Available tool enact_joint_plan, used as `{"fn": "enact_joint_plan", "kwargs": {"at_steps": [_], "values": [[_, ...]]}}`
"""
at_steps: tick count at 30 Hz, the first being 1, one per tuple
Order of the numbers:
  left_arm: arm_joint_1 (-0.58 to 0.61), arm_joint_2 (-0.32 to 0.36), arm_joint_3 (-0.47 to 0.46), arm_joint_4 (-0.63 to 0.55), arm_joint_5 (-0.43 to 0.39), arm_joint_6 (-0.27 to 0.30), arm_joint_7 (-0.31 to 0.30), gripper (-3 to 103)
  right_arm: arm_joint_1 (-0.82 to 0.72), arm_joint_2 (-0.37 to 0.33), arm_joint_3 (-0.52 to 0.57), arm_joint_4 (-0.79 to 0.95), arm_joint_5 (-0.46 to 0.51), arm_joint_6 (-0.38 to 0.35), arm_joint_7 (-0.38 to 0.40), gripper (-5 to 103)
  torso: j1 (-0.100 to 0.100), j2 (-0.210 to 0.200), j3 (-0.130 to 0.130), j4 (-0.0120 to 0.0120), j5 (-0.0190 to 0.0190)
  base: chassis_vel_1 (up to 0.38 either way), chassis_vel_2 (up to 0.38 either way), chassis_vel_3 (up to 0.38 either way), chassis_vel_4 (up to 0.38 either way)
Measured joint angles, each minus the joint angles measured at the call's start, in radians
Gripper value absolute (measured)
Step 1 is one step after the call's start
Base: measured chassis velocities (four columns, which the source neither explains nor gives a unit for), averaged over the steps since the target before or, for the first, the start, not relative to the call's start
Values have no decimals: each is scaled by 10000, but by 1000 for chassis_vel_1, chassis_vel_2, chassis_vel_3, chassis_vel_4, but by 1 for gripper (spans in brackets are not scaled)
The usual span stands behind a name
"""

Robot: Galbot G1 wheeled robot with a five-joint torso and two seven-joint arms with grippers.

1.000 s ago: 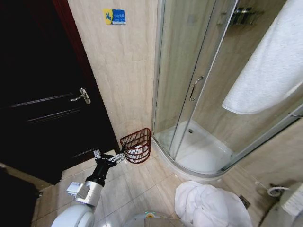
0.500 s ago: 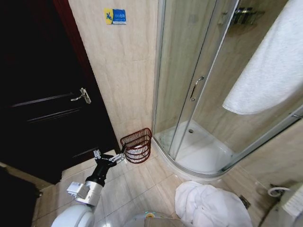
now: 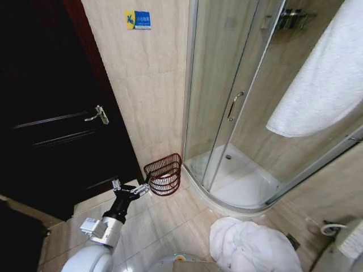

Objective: Discard the used towel into the hamper.

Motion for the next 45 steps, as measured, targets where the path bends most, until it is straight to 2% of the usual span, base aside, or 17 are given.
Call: {"fn": "enact_joint_plan", "kwargs": {"at_steps": [5,9,20,21,25,27,29,31,32,35,38,39,41,42,45], "values": [[0,0,0,0,0,0,0,99,-314,-360,181,-22,931,-229,268,100,0,0,0,2,-2,0,0,0,0],[0,0,0,0,0,0,0,99,-419,-699,267,106,2012,-558,906,100,0,0,0,2,-3,0,0,0,0],[0,0,0,0,0,0,0,99,-859,-1487,-21,-559,2288,-625,1243,100,0,0,0,2,1,0,0,0,0],[-1,1,0,0,0,0,0,99,-953,-1654,-60,-695,2475,-617,1240,103,0,0,0,2,0,0,0,0,0],[-1,0,0,0,0,0,0,99,-1235,-2101,-134,-1098,2702,-553,1150,99,0,-1,0,2,-3,0,0,0,0],[0,1,0,0,0,0,0,99,-1422,-2322,-140,-1309,2737,-501,1086,95,0,0,0,1,-3,0,0,0,0],[0,0,0,0,0,0,0,99,-1737,-2644,-118,-1680,2719,-407,994,85,0,0,0,3,-4,0,0,0,0],[0,1,0,0,0,0,0,99,-1829,-2734,-121,-1795,2704,-402,988,85,0,-1,1,3,-3,0,0,0,0],[0,0,0,0,0,0,0,99,-1920,-2817,-158,-1891,2699,-401,980,74,0,0,0,3,-4,0,0,0,0],[-1,1,0,0,0,0,0,99,-2042,-2850,-200,-1926,2669,-402,963,68,0,-1,0,2,0,0,0,0,0],[-1,0,0,0,0,0,0,99,-2119,-2875,-201,-1899,2606,-363,976,52,0,-1,0,1,1,0,0,0,0],[-1,0,0,0,0,0,0,99,-2119,-2875,-201,-1899,2606,-363,976,52,0,-1,0,1,1,0,0,0,0],[0,0,0,0,0,0,0,99,-2117,-2901,-201,-1887,2542,-353,992,41,0,-1,0,1,1,0,0,0,0],[0,0,0,0,0,0,0,99,-2112,-2909,-201,-1891,2503,-347,996,41,0,-1,0,1,-1,0,0,0,0],[0,0,0,0,0,0,0,99,-2093,-2910,-203,-1910,2417,-336,995,31,0,-1,0,2,-2,0,0,0,0]]}}
